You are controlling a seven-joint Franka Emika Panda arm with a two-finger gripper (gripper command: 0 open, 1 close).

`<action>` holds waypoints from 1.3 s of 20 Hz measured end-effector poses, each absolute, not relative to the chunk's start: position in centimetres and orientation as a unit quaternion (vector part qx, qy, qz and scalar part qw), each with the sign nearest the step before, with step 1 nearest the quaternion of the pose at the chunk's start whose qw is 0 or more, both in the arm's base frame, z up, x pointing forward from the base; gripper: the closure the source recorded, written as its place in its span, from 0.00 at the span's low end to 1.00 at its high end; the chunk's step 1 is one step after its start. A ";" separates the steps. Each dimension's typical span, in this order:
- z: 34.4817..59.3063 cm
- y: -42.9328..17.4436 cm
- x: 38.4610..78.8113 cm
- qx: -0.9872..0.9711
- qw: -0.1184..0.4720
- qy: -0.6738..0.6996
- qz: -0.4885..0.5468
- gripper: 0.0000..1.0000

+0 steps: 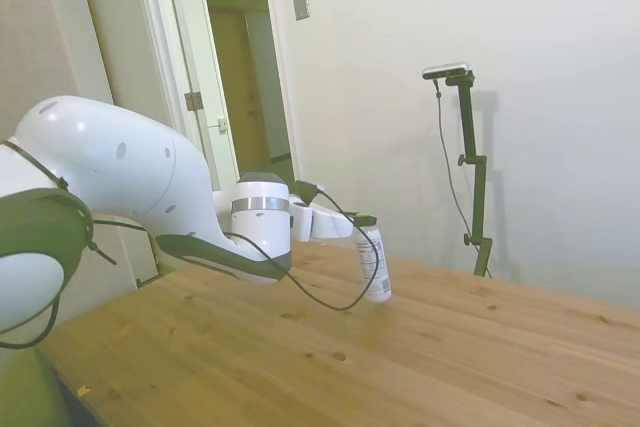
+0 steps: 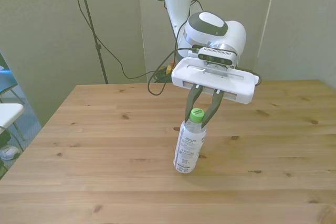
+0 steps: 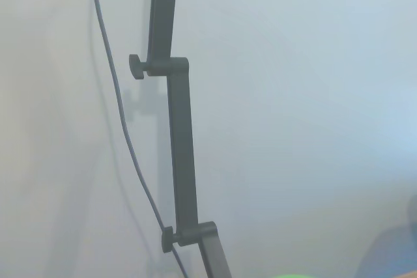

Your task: Stand the water bottle

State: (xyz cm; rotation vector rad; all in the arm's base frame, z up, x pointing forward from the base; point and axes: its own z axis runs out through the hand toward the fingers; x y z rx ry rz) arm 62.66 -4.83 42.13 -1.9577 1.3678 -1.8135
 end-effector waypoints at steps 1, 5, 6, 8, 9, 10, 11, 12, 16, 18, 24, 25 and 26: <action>41.8 -4.9 62.5 -0.651 0.072 0.455 -0.603 1.00; 40.6 -4.8 61.9 -0.653 0.073 0.457 -0.600 1.00; 40.4 -4.8 61.9 -0.653 0.073 0.457 -0.599 1.00; 40.1 -4.9 61.8 -0.653 0.074 0.459 -0.598 1.00; 40.1 -4.8 61.8 -0.653 0.073 0.459 -0.598 0.00; 40.0 -4.8 61.8 -0.654 0.072 0.457 -0.598 0.00; 40.0 -4.7 61.7 -0.656 0.070 0.456 -0.598 0.00; 40.0 -4.7 61.7 -0.657 0.068 0.454 -0.597 0.00; 40.0 -4.5 61.4 -0.659 0.062 0.450 -0.599 0.00; 40.0 -4.4 61.4 -0.659 0.062 0.450 -0.599 0.00; 39.3 -4.1 61.0 -0.663 0.059 0.449 -0.596 0.00; 39.3 -4.0 61.0 -0.663 0.058 0.449 -0.596 0.00; 39.3 -4.0 61.0 -0.663 0.058 0.450 -0.596 0.00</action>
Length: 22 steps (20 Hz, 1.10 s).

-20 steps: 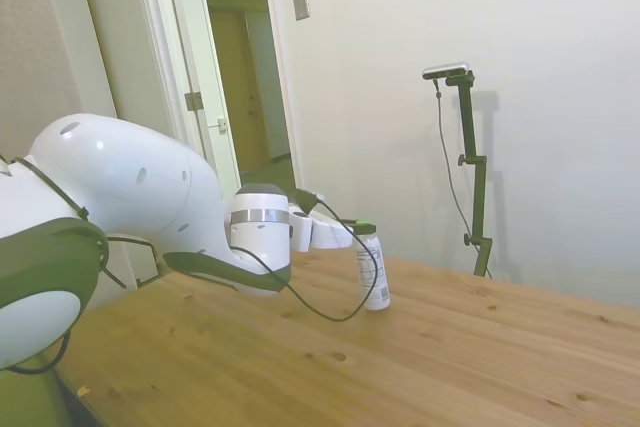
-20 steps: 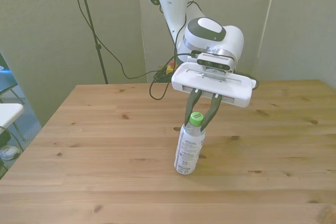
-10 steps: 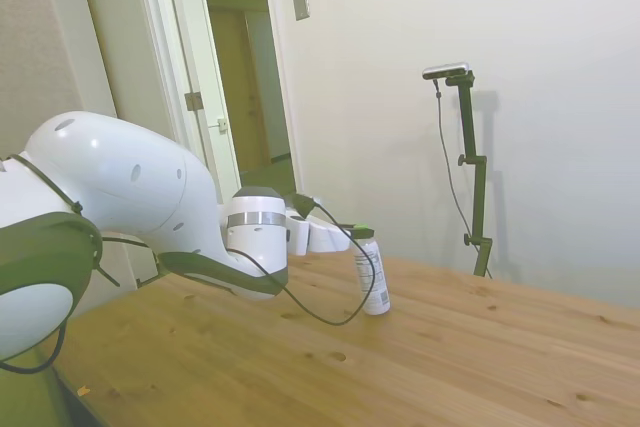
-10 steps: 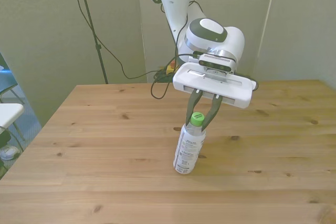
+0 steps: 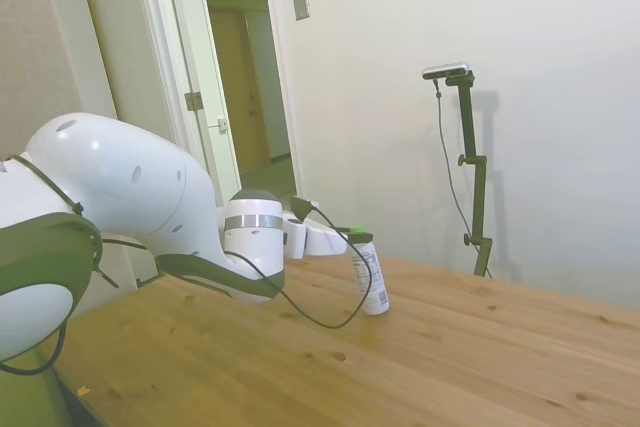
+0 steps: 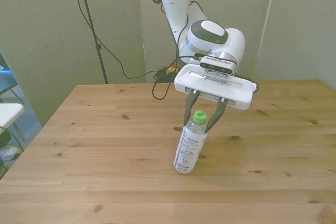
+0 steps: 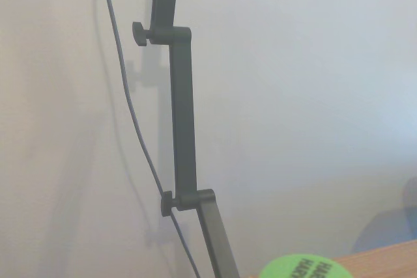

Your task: Stand the water bottle

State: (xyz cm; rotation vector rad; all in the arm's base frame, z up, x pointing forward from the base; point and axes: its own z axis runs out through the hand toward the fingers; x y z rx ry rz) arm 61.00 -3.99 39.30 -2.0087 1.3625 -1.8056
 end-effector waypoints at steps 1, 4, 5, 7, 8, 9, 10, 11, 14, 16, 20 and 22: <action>39.3 -3.9 61.0 -0.663 0.059 0.451 -0.595 0.00; 39.6 -3.9 61.0 -0.665 0.062 0.462 -0.584 0.00; 39.8 -4.0 61.0 -0.668 0.062 0.464 -0.579 0.00; 40.4 -4.0 60.9 -0.672 0.062 0.463 -0.574 0.00; 40.7 -4.1 60.9 -0.674 0.061 0.462 -0.573 0.00; 41.1 -4.1 60.9 -0.674 0.058 0.459 -0.575 0.00; 41.5 -4.0 60.8 -0.673 0.057 0.457 -0.579 0.00; 41.7 -3.8 60.8 -0.672 0.058 0.457 -0.580 0.00; 42.0 -3.9 60.8 -0.676 0.064 0.461 -0.571 0.00; 42.9 -4.2 60.9 -0.678 0.066 0.461 -0.569 0.00; 44.2 -3.9 60.9 -0.675 0.063 0.455 -0.578 0.00; 44.4 -4.1 60.9 -0.678 0.063 0.457 -0.572 0.00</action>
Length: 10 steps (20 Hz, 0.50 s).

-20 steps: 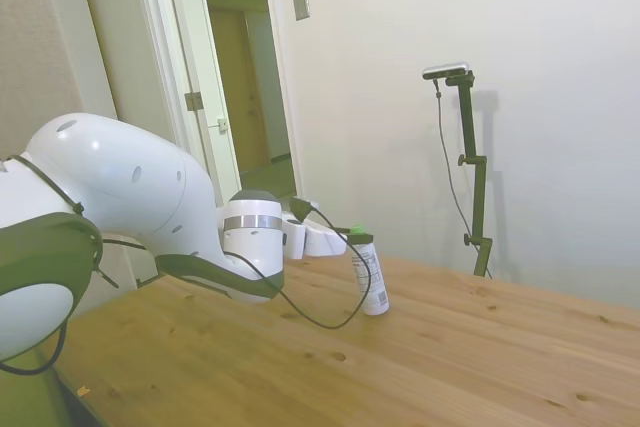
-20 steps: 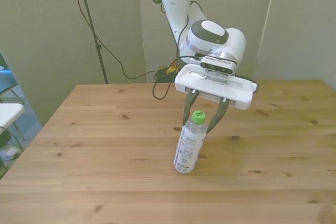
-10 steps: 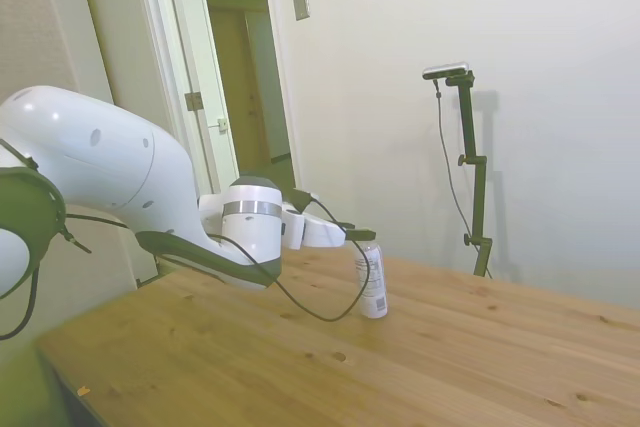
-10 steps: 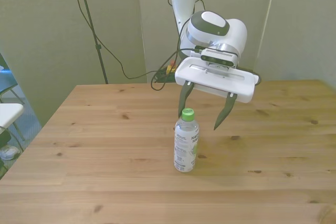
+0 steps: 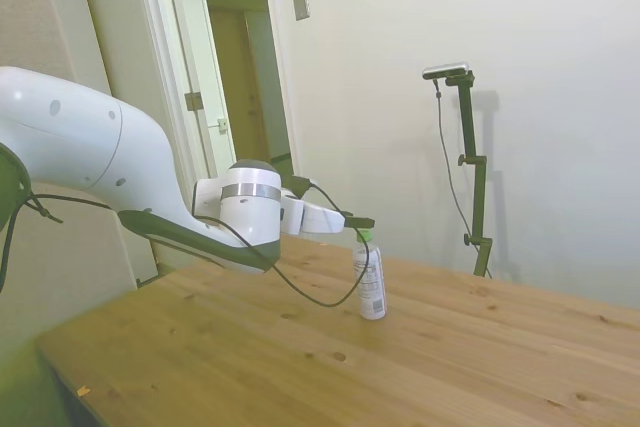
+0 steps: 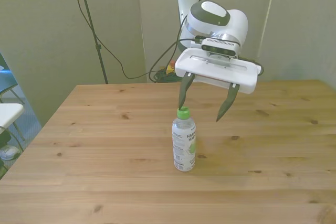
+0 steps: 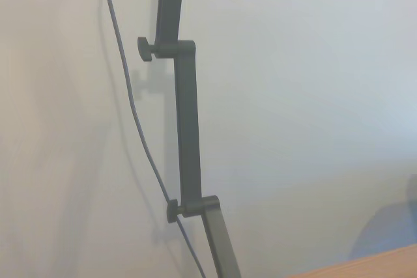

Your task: Stand the water bottle

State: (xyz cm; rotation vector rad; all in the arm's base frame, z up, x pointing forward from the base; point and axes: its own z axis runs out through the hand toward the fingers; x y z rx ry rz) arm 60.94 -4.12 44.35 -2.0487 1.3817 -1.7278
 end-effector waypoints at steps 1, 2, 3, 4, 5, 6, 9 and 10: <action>44.7 -4.0 60.9 -0.677 0.063 0.457 -0.573 0.00; 45.0 -3.6 60.9 -0.676 0.065 0.458 -0.574 0.00; 45.4 -3.4 60.9 -0.674 0.068 0.460 -0.574 0.00; 45.7 -3.2 60.8 -0.673 0.071 0.463 -0.573 0.00; 46.0 -3.0 60.7 -0.672 0.074 0.466 -0.570 0.00; 46.4 -2.8 60.6 -0.672 0.078 0.469 -0.568 0.00; 47.7 -2.4 60.2 -0.674 0.091 0.478 -0.556 0.00; 48.2 -2.4 59.9 -0.679 0.095 0.480 -0.547 0.00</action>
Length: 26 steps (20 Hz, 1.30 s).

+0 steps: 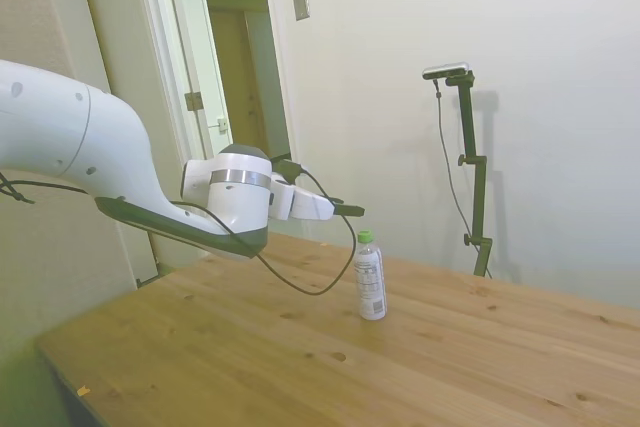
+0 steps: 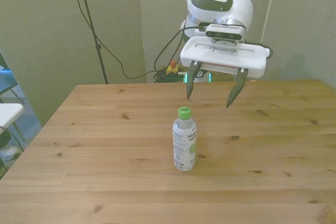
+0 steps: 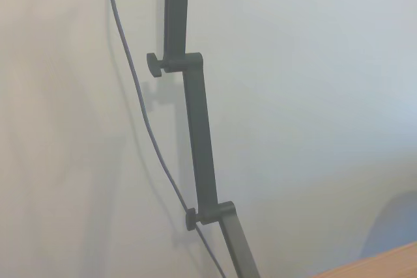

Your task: Stand the water bottle

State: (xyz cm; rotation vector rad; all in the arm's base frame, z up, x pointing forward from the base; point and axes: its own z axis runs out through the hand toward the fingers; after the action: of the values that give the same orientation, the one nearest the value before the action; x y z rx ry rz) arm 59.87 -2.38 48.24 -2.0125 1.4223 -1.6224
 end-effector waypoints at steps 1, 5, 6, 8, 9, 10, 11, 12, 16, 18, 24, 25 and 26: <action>48.8 -2.3 59.5 -0.685 0.099 0.481 -0.539 0.00; 48.6 -1.0 56.6 -0.724 0.101 0.479 -0.486 0.00; 47.8 -0.6 55.7 -0.735 0.096 0.478 -0.470 0.00; 45.9 0.6 53.6 -0.760 0.086 0.475 -0.435 0.00; 45.1 1.3 52.7 -0.771 0.083 0.473 -0.418 0.00; 44.2 2.0 51.8 -0.782 0.080 0.470 -0.400 0.00; 43.5 2.6 50.9 -0.792 0.074 0.468 -0.384 0.00; 43.0 3.2 50.2 -0.802 0.067 0.466 -0.367 0.00; 43.2 6.1 46.9 -0.839 0.050 0.460 -0.287 0.00; 44.9 6.3 44.8 -0.857 0.040 0.458 -0.233 0.00; 53.2 1.8 39.0 -0.889 0.024 0.441 -0.122 0.00; 54.6 1.8 38.1 -0.891 0.017 0.440 -0.116 0.00; 55.6 1.9 37.4 -0.892 0.012 0.438 -0.113 0.00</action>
State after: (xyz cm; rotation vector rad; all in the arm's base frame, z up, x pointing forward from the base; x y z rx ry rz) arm 37.45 1.94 55.62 -2.7799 1.3670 -0.3530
